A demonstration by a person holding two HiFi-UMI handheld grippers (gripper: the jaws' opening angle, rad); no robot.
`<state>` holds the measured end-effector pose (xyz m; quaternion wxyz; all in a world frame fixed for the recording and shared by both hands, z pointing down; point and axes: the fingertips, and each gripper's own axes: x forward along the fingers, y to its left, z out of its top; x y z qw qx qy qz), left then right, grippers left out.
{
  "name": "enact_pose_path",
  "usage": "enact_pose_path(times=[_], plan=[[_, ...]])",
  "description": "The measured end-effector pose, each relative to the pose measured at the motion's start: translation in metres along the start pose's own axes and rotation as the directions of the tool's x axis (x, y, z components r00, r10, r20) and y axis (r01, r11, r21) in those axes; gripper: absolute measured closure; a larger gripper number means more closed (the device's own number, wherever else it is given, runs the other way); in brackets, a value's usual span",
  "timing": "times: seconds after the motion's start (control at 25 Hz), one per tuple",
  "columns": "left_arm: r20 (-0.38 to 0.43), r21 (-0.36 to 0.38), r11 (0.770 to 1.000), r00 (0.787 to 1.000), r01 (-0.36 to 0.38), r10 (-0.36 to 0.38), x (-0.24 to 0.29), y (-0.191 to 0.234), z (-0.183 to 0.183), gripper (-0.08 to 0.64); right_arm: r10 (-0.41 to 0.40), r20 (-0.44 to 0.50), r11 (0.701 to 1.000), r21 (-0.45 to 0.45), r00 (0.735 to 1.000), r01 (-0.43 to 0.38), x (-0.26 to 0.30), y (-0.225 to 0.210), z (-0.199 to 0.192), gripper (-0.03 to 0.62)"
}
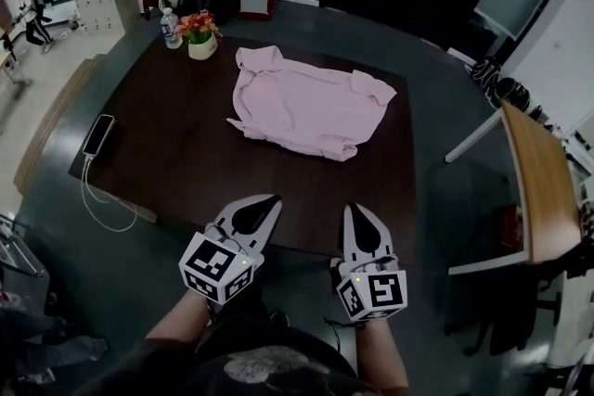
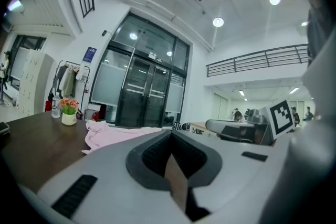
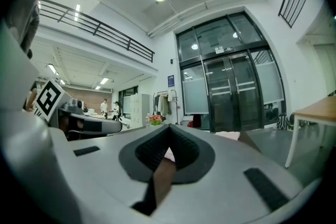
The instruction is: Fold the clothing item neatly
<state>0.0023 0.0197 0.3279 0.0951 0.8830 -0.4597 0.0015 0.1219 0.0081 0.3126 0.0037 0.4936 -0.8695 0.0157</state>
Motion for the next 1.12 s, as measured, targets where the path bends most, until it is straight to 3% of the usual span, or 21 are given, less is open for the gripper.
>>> enact_pose_path(times=[0.48,0.76,1.12], plan=[[-0.032,-0.009,1.0,0.999,-0.024,0.024,-0.06,-0.097,-0.032,0.549,0.009,-0.01,1.0,0.019,1.0,-0.008,-0.11,0.007,-0.012,0.6],[-0.056,-0.004,1.0,0.998,-0.012,0.011,-0.068,-0.116,-0.04,0.549,0.006,-0.029,0.999,0.037,1.0,-0.005,-0.13,0.01,-0.024,0.6],[-0.072,-0.035,0.999,0.997,-0.04,0.037,-0.081,-0.108,-0.051,0.549,0.026,-0.065,1.0,0.015,0.998,-0.025,-0.133,0.021,-0.035,0.6]])
